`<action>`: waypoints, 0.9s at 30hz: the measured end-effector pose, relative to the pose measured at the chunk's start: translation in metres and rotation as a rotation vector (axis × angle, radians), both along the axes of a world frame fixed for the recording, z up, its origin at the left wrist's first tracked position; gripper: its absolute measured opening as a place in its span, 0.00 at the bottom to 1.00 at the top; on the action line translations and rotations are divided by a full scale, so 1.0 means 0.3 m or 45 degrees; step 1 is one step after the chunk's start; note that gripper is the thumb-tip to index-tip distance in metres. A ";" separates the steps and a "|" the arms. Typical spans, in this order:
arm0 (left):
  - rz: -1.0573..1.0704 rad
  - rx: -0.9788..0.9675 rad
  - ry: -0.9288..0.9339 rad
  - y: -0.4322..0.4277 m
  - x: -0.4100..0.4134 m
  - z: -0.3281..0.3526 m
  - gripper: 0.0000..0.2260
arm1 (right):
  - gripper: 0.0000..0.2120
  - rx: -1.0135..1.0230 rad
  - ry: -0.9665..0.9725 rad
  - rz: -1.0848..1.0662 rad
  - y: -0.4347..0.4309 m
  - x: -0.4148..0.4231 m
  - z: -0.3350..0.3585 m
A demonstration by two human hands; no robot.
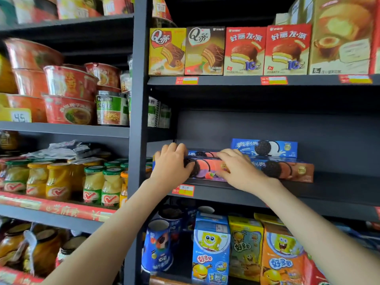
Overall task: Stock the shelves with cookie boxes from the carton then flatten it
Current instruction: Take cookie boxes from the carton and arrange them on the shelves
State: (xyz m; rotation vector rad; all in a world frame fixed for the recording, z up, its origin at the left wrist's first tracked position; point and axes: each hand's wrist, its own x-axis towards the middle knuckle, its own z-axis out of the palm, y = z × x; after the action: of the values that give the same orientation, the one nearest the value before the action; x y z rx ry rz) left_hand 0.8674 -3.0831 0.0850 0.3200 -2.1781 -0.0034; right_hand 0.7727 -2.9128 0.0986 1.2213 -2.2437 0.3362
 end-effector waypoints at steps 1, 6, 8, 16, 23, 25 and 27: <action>-0.084 0.009 0.072 0.003 0.001 -0.003 0.12 | 0.22 -0.019 0.095 -0.013 0.002 0.011 -0.011; -0.344 0.115 -0.137 0.011 -0.021 0.001 0.07 | 0.08 -0.154 0.350 0.103 -0.016 0.083 -0.047; -0.310 0.081 -0.173 0.000 -0.045 0.018 0.08 | 0.09 -0.066 0.203 0.062 -0.036 0.079 -0.049; -0.150 0.025 -0.660 -0.039 -0.168 0.082 0.11 | 0.17 0.203 -0.352 -0.244 -0.144 -0.114 -0.023; 0.057 -0.020 -0.760 -0.082 -0.257 0.118 0.15 | 0.19 0.220 -0.573 -0.253 -0.194 -0.166 -0.015; 0.180 0.064 -0.676 -0.098 -0.270 0.125 0.17 | 0.24 0.194 -0.576 -0.240 -0.200 -0.169 -0.015; 0.308 0.235 -0.593 -0.111 -0.271 0.129 0.20 | 0.26 0.177 -0.573 -0.243 -0.203 -0.173 -0.019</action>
State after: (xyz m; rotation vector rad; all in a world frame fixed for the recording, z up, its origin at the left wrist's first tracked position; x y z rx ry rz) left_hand 0.7862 -3.1163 0.1237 0.7508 -2.5889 0.0061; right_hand 0.7210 -2.9736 0.0928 1.0653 -2.7872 0.4188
